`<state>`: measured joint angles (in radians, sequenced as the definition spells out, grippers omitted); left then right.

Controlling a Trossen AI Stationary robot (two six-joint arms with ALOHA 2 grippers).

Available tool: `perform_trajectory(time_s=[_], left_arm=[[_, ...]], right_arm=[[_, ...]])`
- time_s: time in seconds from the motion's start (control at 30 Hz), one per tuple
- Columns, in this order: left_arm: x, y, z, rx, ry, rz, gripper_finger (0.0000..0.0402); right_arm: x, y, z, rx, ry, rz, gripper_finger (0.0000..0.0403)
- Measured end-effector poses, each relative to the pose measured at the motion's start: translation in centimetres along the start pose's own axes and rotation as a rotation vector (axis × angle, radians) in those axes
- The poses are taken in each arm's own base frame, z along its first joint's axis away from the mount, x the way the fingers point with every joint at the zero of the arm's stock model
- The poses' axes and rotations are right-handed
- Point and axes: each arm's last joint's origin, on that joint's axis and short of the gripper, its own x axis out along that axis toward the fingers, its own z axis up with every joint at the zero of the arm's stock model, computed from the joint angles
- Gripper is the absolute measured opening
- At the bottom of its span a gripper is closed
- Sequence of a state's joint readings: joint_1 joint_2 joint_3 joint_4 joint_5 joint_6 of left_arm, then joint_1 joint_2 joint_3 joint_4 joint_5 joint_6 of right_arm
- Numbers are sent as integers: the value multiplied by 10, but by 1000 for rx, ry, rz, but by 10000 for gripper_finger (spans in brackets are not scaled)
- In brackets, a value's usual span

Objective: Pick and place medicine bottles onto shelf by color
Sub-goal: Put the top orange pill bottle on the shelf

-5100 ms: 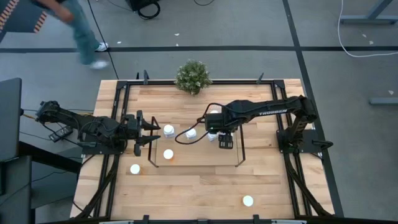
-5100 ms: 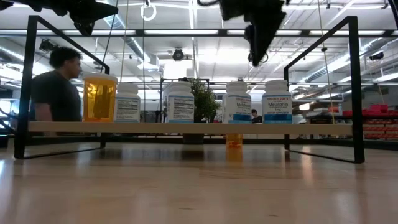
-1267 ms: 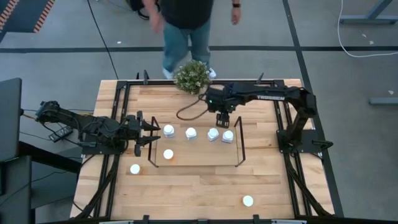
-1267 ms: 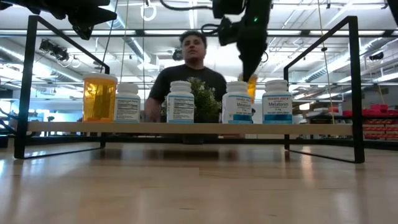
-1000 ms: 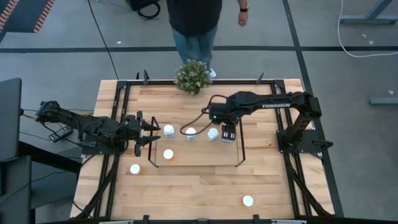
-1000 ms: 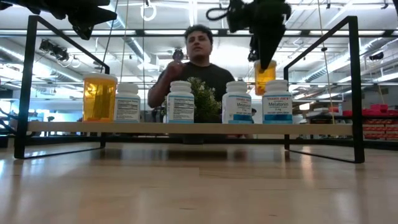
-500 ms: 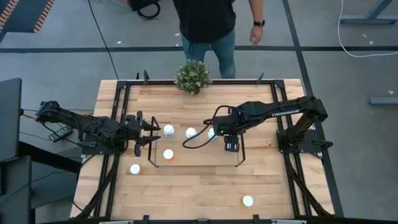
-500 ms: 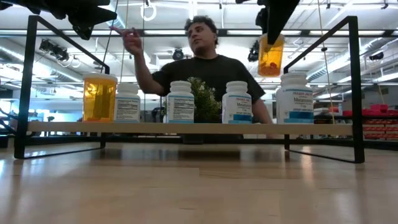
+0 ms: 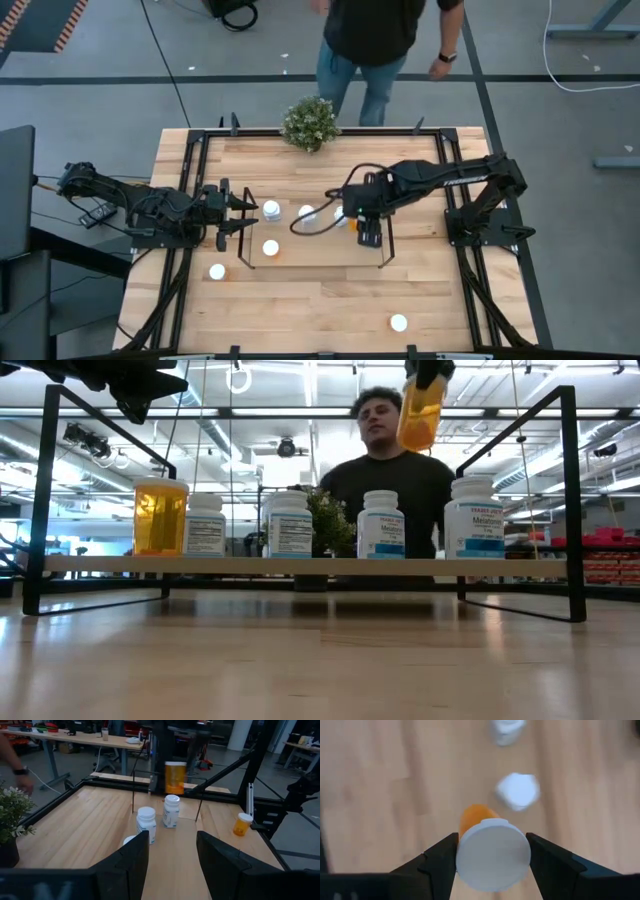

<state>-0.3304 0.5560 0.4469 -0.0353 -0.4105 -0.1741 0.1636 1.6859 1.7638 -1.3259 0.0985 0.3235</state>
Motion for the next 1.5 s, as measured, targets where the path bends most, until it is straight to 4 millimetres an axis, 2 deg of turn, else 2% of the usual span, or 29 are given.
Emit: perform_trajectory(time_s=[0.17,0.33,0.57,0.73,0.9,1.23,1.5], left_arm=[[0,0,0,-3,0,0,172],[0,0,0,-8,2,0,172],[0,0,-1,-19,15,3,172],[0,0,-2,-19,16,2,172],[0,0,-2,-18,18,2,172],[0,0,-2,-21,22,2,172],[0,0,-3,-33,28,4,172]], right_arm=[[4,27,-7,-10,28,59,232],[11,49,-15,-22,67,35,232],[48,76,-17,-72,164,-24,232],[75,81,-15,-100,242,-69,232],[94,85,-13,-162,269,-99,232],[99,87,-10,-199,234,-115,232],[124,84,-23,-207,271,-109,232]])
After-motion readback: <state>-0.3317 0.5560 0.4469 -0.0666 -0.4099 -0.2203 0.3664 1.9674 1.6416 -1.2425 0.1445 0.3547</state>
